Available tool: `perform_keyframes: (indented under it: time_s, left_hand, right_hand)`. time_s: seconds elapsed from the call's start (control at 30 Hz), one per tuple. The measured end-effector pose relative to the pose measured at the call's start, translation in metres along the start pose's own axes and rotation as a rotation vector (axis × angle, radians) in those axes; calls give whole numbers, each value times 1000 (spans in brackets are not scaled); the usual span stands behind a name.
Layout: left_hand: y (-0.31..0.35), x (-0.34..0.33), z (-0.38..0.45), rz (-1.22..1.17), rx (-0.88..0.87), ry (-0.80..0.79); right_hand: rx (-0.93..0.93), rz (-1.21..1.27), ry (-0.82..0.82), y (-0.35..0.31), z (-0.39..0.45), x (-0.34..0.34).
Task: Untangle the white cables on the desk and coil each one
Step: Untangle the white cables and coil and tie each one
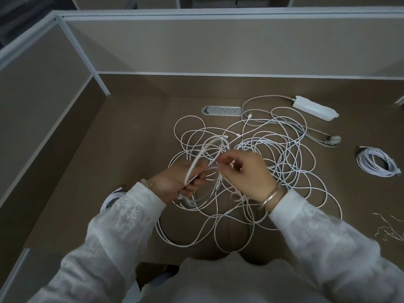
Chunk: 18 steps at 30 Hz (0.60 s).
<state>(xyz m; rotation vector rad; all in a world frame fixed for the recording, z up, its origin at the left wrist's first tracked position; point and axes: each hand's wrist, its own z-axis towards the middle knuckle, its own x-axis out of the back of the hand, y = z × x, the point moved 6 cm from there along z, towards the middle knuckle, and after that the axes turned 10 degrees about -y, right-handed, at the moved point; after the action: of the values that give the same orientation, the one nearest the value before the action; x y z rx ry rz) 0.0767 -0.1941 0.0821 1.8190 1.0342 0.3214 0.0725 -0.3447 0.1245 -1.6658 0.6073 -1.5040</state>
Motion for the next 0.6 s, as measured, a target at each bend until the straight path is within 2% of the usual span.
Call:
perform_keyframes:
  time_s: [0.07, 0.1, 0.13, 0.2, 0.3, 0.37, 0.43, 0.5, 0.6]
  left_hand:
    - [3, 3, 1, 195, -71, 137]
    - [3, 5, 1, 283, -103, 187]
    - [3, 5, 2, 337, -122, 210]
    - [1, 4, 2, 353, -123, 195]
    - [1, -5, 1, 97, -91, 106]
    - [-2, -12, 0, -197, -9, -20]
    - [-3, -20, -4, -406, 93, -160]
    - [-3, -25, -7, -517, 142, -231]
    - [-5, -26, -4, -606, 153, -250]
  right_hand:
    - [-290, 549, -120, 18, 1, -8]
    - [-364, 634, -188, 23, 1, -11]
    - [-372, 608, -251, 24, 1, -12]
    - [-275, 442, -359, 20, 1, -13]
    - [-144, 229, -482, 22, 3, -19]
    - [-93, 220, -480, 29, 7, -23]
    - [-120, 253, -448, 35, 9, -23]
    - [-146, 321, -445, 36, 9, -27]
    - [-121, 322, -352, 31, 10, -28]
